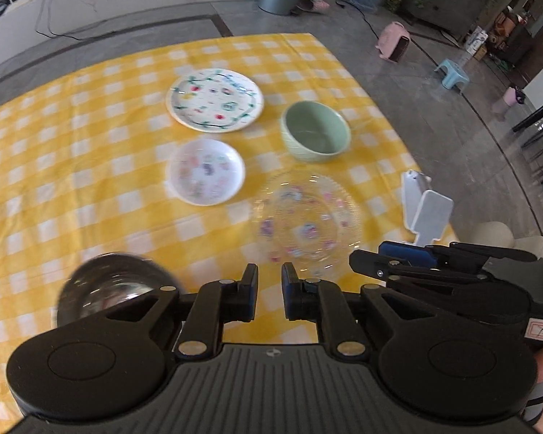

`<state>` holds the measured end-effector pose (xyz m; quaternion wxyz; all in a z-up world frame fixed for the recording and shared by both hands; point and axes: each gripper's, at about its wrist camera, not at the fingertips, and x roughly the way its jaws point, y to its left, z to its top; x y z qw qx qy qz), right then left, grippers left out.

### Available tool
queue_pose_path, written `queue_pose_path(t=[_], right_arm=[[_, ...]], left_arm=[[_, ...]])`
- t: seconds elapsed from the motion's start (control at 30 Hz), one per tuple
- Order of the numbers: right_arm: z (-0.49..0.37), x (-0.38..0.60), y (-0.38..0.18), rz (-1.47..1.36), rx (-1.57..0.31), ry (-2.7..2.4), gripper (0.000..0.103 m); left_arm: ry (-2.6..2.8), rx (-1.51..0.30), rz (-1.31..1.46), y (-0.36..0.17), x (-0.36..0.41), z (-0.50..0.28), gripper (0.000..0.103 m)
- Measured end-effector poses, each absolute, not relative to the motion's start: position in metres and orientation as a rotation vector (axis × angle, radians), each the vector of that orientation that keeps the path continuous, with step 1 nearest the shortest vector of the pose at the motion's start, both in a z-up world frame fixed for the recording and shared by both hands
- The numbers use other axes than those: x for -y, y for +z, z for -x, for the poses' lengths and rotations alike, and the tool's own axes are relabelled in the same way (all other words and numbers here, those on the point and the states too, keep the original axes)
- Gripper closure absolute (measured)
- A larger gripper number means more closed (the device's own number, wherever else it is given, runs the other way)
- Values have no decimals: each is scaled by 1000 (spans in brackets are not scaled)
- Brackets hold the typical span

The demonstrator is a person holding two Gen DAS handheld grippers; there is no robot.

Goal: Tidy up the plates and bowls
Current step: 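Move both tools to the pale green bowl and close them on its rim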

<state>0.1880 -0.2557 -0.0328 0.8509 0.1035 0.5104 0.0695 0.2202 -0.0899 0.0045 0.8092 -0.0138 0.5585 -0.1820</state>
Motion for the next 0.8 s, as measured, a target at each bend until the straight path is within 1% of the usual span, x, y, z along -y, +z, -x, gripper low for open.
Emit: queue_pose_path(t=[0.03,0.17,0.2,0.23,0.27,0.4,0.47,0.8], right_arm=[[-189,265,-35,-231,-1072,132,71],[-202,302,-44,-302,-1078,76,70],[-206,310,-46,-315,-1078,61,69],[-209,320,-47,-329,-1075,44,64],[-213,327,-49,-341,-1073,28,61],[-235,350,-58,-387,-1067,-22,61],[-246,359,-62,-409,-1065,-35,58],[-294,377,-87,-490,-1062,-26,58]], left_arm=[[-396,-1201,26,3,98,-225,79],[-405,-1214,42,-5,126,-245,70],[-408,-1217,52,-7,131,-251,66],[-409,-1221,58,-9,137,-257,64],[-406,-1224,62,-12,142,-263,63],[-390,-1220,58,-20,160,-287,59],[-389,-1214,71,-24,165,-299,59],[-388,-1192,197,-46,175,-352,58]])
